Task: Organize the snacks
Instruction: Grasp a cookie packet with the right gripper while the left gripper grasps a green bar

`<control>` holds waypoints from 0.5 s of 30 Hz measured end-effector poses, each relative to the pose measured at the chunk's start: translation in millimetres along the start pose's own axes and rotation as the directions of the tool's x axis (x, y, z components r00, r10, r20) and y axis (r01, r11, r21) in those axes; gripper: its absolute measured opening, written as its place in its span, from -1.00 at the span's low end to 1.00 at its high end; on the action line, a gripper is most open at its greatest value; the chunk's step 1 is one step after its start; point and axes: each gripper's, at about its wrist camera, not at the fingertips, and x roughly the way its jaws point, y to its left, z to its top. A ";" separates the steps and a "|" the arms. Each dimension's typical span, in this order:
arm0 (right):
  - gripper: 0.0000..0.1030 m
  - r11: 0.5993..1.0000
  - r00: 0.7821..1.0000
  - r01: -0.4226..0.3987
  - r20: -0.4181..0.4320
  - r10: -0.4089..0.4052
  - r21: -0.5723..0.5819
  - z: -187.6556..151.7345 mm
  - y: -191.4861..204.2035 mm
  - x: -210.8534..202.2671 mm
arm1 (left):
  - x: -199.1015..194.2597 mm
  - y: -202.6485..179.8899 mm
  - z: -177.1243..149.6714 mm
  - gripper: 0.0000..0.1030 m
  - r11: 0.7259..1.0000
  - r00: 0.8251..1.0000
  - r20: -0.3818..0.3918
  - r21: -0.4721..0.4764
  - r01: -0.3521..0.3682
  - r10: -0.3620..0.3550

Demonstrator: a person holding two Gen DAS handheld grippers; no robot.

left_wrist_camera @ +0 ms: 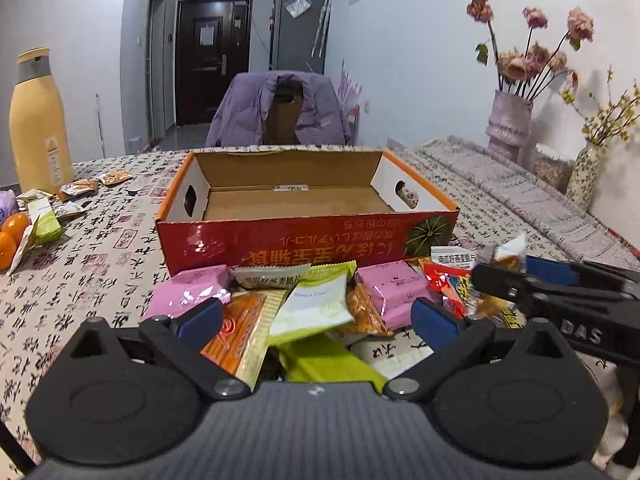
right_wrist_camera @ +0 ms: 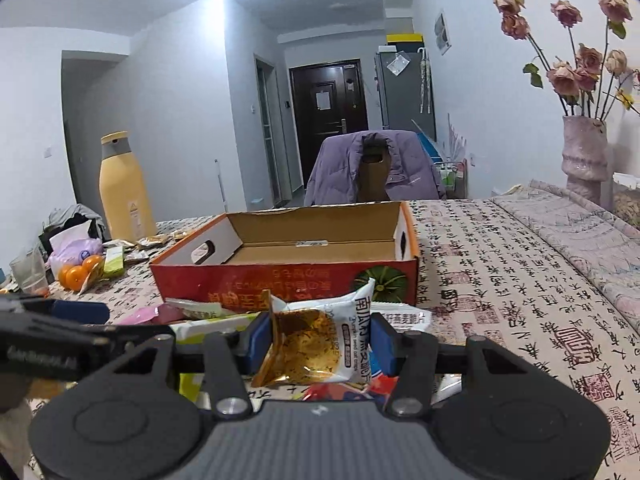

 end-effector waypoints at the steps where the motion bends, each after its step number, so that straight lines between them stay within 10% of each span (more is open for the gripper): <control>1: 0.00 1.000 1.000 0.004 0.004 -0.004 0.003 0.2 -2.4 0.1 | 4.4 -1.2 3.8 0.91 1.000 1.000 -0.013 0.008 -0.005 0.005; 15: 0.00 0.996 0.998 0.070 0.001 -0.071 0.046 0.8 -39.6 13.6 | 63.6 -10.5 25.0 0.31 0.993 0.981 -0.191 0.117 -0.018 0.040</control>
